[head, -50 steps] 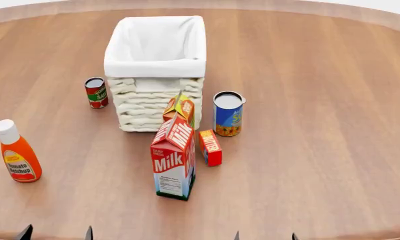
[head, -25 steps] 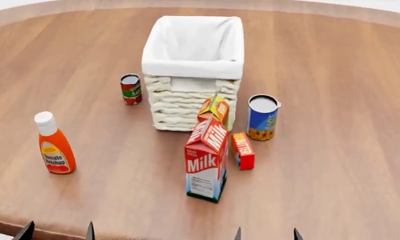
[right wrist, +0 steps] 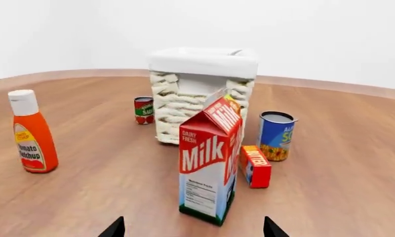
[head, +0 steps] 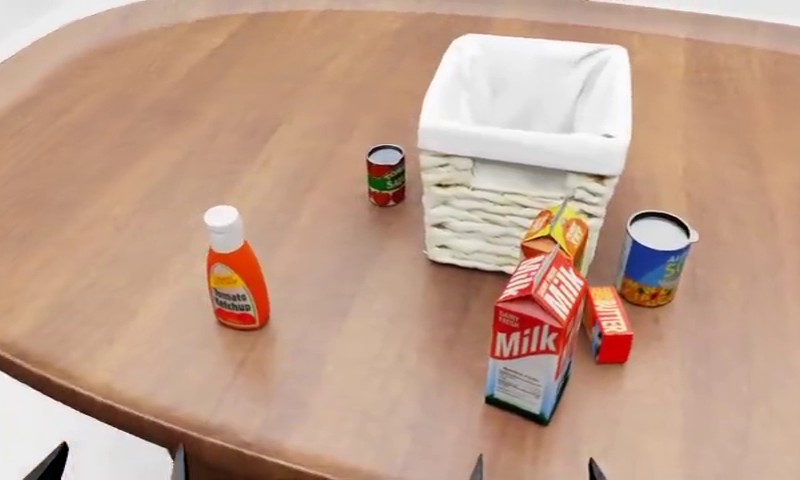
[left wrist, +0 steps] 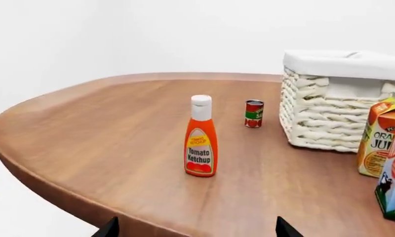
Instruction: Pick up the butter and put it in the basket.
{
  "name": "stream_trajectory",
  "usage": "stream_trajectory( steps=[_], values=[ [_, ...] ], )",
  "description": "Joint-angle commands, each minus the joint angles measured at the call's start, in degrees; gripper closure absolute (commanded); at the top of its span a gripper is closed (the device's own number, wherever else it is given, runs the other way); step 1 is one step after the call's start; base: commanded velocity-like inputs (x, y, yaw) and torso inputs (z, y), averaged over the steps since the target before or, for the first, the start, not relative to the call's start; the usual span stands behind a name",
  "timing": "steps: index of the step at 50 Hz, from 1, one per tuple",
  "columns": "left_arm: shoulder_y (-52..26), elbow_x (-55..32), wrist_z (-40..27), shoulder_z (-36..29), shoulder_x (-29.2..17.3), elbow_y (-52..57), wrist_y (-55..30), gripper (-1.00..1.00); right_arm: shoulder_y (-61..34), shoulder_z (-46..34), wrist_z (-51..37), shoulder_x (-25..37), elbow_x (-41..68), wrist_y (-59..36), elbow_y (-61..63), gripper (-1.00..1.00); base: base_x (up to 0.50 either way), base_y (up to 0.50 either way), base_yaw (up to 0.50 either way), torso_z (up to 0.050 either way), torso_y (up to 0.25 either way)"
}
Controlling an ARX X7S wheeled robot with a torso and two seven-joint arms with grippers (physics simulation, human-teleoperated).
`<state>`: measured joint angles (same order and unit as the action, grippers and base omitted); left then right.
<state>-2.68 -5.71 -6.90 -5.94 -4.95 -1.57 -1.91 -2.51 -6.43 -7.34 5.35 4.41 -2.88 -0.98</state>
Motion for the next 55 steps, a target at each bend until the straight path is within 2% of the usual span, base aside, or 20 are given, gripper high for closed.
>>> stream_trajectory(
  steps=[1,3,5,6,7,8,11,43,46,51,53,54,55],
  values=[
    [0.01,-0.91,-0.73,-0.97,-0.77,0.37,-0.20,-1.00,-0.27,-1.03,-0.77,0.68,0.64,-0.63,0.16,-1.00,0.00,0.00,0.50,0.000,0.000],
    [0.01,-1.02,-0.86,-1.10,-0.87,0.27,-0.05,-1.00,-0.15,-1.21,-1.28,0.77,0.13,0.70,0.13,-1.00,0.00,0.00,0.50,0.000,0.000],
    [-0.02,-1.12,-0.98,-1.21,-1.00,0.17,0.03,-1.00,-1.54,-1.88,0.02,1.13,2.10,-7.60,0.26,-1.00,0.00,0.00,0.00,0.000,0.000],
    [-0.07,-1.20,-1.03,-1.25,-1.07,0.15,0.03,-1.00,-0.43,-2.99,1.07,1.67,0.84,-0.35,0.87,-1.00,0.00,0.00,0.00,0.000,0.000],
    [-0.02,-1.27,-1.12,-1.31,-1.13,0.41,-0.15,-1.00,-0.09,-3.17,0.34,1.83,0.02,-0.63,1.97,-1.00,0.00,0.00,0.00,0.000,0.000],
    [0.07,-1.41,-1.11,-1.38,-1.23,0.72,-0.27,-1.00,-0.73,-3.57,0.02,1.91,-0.23,-4.93,2.19,-1.00,-0.04,-0.01,0.00,0.000,0.000],
    [0.36,-1.70,-1.22,-1.57,-1.45,1.45,-0.48,-1.00,0.04,-3.10,0.35,2.02,0.94,-2.88,3.29,-1.00,0.04,-0.42,0.00,0.000,0.000],
    [0.12,-5.57,-0.82,-2.67,-3.31,3.07,-1.27,-1.00,0.11,-4.49,-1.85,3.72,0.84,-4.14,5.37,-1.00,0.13,-0.48,0.00,0.000,0.000],
    [-1.24,-6.75,-1.66,-1.75,-3.86,6.03,-4.27,-1.00,0.18,-3.45,-2.28,3.44,2.27,-4.94,5.09,-1.00,0.04,-0.16,0.00,0.000,0.000],
    [-8.19,-16.69,-5.13,4.97,-5.63,17.03,-18.34,-1.00,3.41,-3.57,-3.46,4.58,1.10,-4.03,10.81,-1.00,0.08,0.02,0.00,0.000,0.000],
    [-8.32,-20.81,-4.28,6.97,-5.75,17.88,-20.20,-1.00,4.00,-3.78,-4.29,5.07,0.43,-6.38,12.51,-1.00,0.48,0.13,0.00,0.000,0.000],
    [-8.39,-17.25,-5.29,5.42,-6.59,18.02,-19.31,-1.00,4.84,-3.71,-4.60,5.39,0.40,-6.97,13.89,-1.00,0.48,0.13,0.00,0.000,0.000],
    [-8.15,-17.18,-5.09,5.70,-6.59,17.97,-18.25,-1.00,5.19,-3.71,-4.77,5.52,0.45,-7.09,14.29,-1.00,0.48,0.13,0.00,0.000,0.000]
  ],
)
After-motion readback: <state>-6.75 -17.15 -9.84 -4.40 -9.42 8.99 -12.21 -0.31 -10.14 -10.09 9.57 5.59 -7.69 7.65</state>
